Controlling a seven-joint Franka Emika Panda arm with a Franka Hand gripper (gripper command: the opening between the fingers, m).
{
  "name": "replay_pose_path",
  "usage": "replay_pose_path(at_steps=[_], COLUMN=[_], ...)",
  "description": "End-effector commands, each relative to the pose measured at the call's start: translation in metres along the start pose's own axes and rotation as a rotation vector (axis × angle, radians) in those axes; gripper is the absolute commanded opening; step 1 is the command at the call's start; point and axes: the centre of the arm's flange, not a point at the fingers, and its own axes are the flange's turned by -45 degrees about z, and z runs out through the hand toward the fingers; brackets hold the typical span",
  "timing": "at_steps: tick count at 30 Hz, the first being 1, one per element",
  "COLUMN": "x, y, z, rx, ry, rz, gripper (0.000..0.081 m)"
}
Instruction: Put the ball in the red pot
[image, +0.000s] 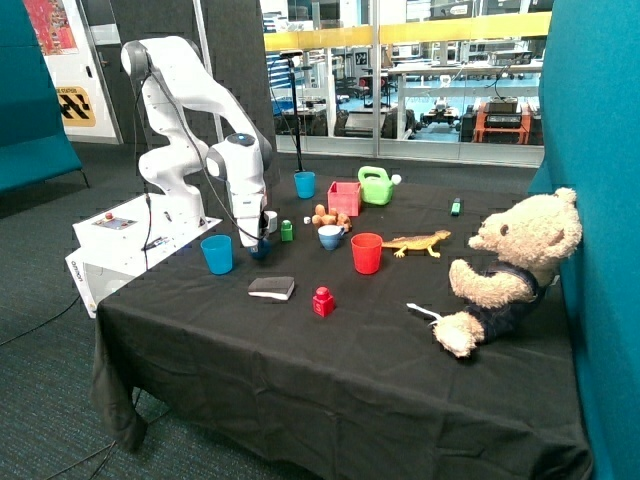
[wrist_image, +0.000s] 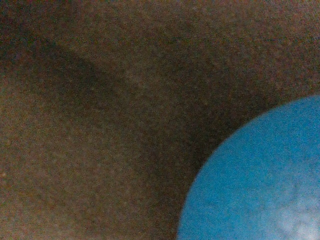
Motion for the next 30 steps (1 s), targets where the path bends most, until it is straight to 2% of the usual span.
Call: replay_pose_path(at_steps=[1, 10, 18, 30], x=[-0.001, -0.007, -0.004, 0.004], y=[-0.001, 0.004, 0.009, 0.009], z=[0.000, -0.001, -0.026, -0.048], rx=[-0.0030, -0.0030, -0.0030, -0.0030], ry=[0.0011, 0.0011, 0.0011, 0.0011], rz=[-0.001, 0.007, -0.011, -0.030], gripper=[0.0000, 0.0000, 0.0000, 0.0000])
